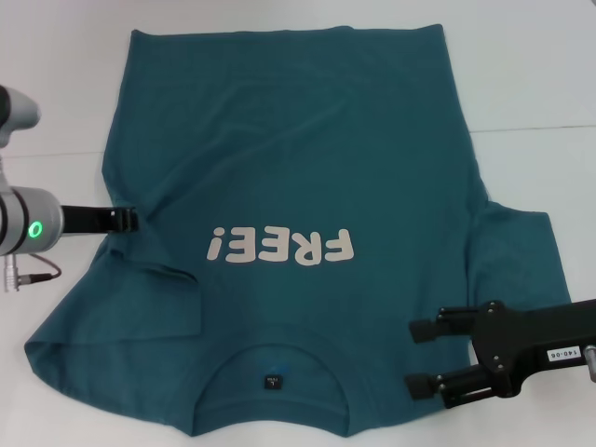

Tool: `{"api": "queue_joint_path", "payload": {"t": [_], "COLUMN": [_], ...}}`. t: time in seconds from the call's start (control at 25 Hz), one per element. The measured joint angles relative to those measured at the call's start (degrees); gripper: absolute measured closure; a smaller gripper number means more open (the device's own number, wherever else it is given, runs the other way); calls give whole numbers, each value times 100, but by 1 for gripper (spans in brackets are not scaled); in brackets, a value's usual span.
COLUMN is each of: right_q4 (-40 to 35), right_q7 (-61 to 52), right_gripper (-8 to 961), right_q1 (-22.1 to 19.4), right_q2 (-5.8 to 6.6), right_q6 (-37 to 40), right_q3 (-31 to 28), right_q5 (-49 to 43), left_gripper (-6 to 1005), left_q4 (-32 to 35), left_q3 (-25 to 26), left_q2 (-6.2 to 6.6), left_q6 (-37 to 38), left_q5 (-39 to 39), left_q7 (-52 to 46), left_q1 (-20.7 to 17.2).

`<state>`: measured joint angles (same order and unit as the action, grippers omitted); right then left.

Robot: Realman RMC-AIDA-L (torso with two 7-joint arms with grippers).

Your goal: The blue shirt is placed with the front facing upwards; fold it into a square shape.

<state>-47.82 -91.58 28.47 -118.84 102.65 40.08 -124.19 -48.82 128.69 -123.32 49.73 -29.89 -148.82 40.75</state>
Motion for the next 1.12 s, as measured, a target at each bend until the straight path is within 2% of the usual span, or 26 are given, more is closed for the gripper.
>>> {"api": "queue_joint_path", "payload": {"t": [0.04, 0.28, 0.48, 0.92, 1.12], "right_q4": [0, 0, 0, 0, 0], "right_q7": [0, 0, 0, 0, 0], "right_gripper": [34, 34, 34, 34, 34], "right_q1": [0, 15, 19, 18, 18], "right_q2": [0, 2, 2, -5, -5], "right_q6": [-1, -4, 2, -9, -9], "right_q3": [0, 0, 27, 54, 52], "right_q5": [0, 0, 0, 0, 0], "left_gripper": [958, 766, 532, 296, 266], "left_q4": [23, 114, 299, 372, 487], "left_q3": [55, 146, 163, 146, 75], "left_q2": [6, 19, 34, 21, -16], "left_q6": [20, -7, -176, -237, -250], "left_q5": [0, 1, 10, 5, 2], "left_q7": [-8, -25, -32, -37, -6], "left_q1": [-2, -12, 7, 7, 52]}}
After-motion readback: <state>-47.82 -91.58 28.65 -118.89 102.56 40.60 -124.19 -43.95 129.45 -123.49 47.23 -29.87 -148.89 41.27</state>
